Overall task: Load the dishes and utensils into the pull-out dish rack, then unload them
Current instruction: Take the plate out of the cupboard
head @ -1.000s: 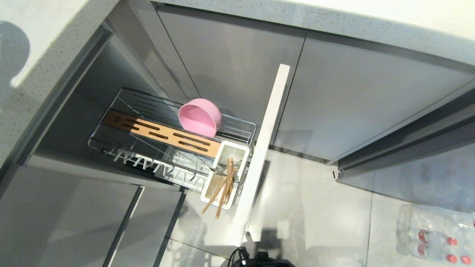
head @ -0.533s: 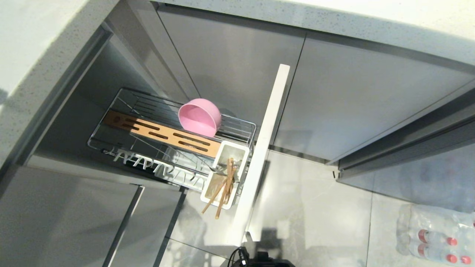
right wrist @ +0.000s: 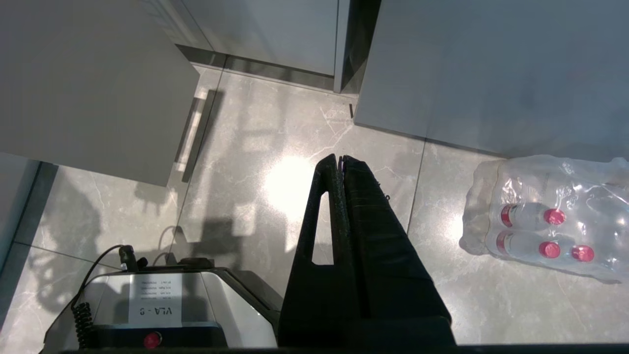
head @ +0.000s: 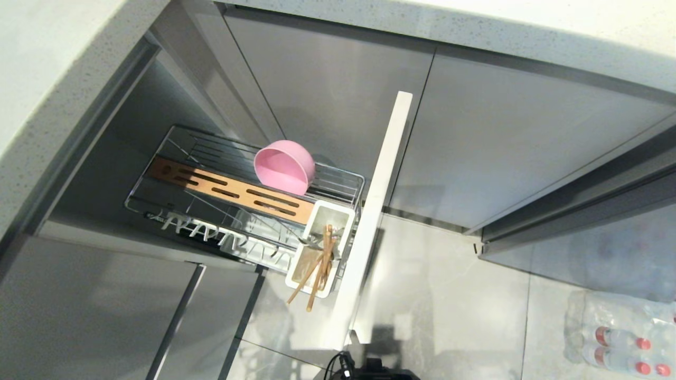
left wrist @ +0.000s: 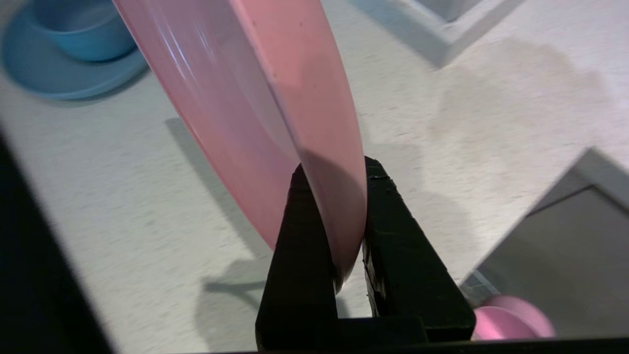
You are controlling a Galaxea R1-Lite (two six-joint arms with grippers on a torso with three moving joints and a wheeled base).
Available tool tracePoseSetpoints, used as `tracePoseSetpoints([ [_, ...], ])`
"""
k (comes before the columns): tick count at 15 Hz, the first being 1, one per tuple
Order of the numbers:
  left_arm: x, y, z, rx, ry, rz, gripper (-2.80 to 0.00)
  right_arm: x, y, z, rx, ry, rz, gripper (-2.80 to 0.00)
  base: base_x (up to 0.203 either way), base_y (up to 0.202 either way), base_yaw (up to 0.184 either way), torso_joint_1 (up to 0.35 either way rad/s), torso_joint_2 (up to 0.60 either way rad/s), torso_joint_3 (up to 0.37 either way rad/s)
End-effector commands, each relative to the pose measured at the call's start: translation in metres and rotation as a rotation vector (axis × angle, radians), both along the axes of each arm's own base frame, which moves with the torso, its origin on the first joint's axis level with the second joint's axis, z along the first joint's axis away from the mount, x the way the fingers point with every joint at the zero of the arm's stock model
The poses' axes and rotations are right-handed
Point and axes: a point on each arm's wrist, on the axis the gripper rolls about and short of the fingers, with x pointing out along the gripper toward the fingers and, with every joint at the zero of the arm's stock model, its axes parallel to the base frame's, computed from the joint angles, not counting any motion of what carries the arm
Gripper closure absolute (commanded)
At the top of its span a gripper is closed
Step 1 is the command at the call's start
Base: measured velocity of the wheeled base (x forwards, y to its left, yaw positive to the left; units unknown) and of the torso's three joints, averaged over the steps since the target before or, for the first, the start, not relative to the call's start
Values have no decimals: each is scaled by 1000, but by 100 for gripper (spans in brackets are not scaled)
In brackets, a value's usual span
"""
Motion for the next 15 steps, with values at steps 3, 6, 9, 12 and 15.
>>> tracePoseSetpoints([
  [3, -3, -1, -7, 2, 66, 160, 0, 0, 0, 0, 1, 0, 0, 0, 0, 0, 0, 0, 0, 0],
  [6, 19, -5, -17, -37, 164, 251, 0, 0, 0, 0, 1, -1, 0, 0, 0, 0, 0, 0, 0, 0],
  [9, 47, -4, -30, -60, 309, 338, 0, 0, 0, 0, 0, -1, 0, 0, 0, 0, 0, 0, 0, 0],
  [12, 65, 1, -45, -66, 474, 405, 0, 0, 0, 0, 0, -1, 1, 0, 0, 0, 0, 0, 0, 0],
  [15, 72, 4, -56, -68, 590, 403, 0, 0, 0, 0, 0, -1, 0, 0, 0, 0, 0, 0, 0, 0],
])
